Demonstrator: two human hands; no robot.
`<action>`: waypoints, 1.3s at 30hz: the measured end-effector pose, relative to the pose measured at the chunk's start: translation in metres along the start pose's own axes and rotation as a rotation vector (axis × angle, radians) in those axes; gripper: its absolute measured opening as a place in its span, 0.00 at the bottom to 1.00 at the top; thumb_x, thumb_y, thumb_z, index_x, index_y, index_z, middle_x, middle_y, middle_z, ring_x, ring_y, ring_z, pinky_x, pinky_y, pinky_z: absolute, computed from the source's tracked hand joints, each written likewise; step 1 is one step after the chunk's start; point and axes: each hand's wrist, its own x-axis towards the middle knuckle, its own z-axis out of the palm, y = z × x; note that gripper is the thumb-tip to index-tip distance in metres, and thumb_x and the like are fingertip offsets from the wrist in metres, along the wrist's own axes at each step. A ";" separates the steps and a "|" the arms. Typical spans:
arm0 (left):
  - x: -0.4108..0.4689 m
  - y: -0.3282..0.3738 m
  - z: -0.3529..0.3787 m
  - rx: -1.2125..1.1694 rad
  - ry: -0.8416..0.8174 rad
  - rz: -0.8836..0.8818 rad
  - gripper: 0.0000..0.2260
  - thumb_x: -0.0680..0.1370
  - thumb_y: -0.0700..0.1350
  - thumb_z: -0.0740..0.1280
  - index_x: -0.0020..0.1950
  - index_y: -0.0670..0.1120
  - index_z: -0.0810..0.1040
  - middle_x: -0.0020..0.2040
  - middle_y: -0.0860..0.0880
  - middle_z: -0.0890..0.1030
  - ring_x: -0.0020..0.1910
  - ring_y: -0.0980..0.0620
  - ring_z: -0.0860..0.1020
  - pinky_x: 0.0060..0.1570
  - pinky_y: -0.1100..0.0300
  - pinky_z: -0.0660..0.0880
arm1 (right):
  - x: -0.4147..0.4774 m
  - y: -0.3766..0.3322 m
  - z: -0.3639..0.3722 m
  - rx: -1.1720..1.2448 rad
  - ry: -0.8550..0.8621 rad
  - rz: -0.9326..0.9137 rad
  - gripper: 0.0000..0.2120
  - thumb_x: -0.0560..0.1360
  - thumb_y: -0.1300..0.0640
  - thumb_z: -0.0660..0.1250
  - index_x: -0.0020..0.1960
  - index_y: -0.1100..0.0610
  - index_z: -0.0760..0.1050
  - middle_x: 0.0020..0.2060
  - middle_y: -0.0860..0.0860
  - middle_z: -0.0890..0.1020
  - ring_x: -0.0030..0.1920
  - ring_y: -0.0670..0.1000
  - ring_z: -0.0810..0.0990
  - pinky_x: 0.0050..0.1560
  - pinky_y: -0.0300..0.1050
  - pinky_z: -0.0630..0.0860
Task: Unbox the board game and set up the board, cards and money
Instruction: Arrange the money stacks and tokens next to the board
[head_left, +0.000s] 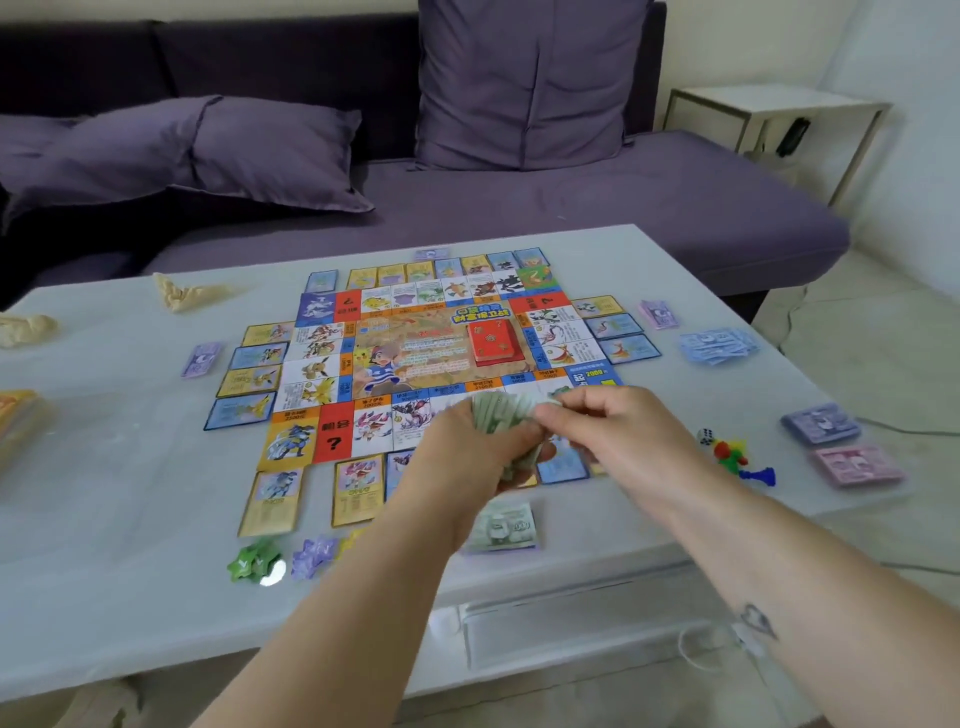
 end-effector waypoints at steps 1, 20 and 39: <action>0.009 0.004 0.003 -0.001 -0.001 0.007 0.03 0.74 0.37 0.69 0.45 0.41 0.77 0.32 0.48 0.82 0.32 0.56 0.81 0.33 0.64 0.76 | 0.008 0.000 -0.007 0.014 0.015 0.002 0.07 0.73 0.55 0.70 0.37 0.52 0.80 0.23 0.40 0.77 0.26 0.37 0.72 0.35 0.34 0.65; 0.160 0.040 0.048 -0.479 -0.047 -0.191 0.10 0.80 0.42 0.61 0.52 0.37 0.78 0.39 0.43 0.81 0.34 0.51 0.79 0.29 0.62 0.79 | 0.220 0.046 -0.167 -0.727 0.190 -0.007 0.06 0.72 0.57 0.72 0.47 0.55 0.78 0.42 0.51 0.80 0.44 0.49 0.77 0.41 0.40 0.68; 0.174 0.049 -0.032 0.063 0.029 0.038 0.04 0.73 0.38 0.70 0.47 0.42 0.80 0.38 0.44 0.84 0.38 0.48 0.82 0.48 0.55 0.79 | 0.209 -0.024 -0.009 -0.415 -0.279 -0.015 0.13 0.67 0.44 0.74 0.39 0.54 0.82 0.34 0.47 0.82 0.37 0.46 0.77 0.44 0.44 0.76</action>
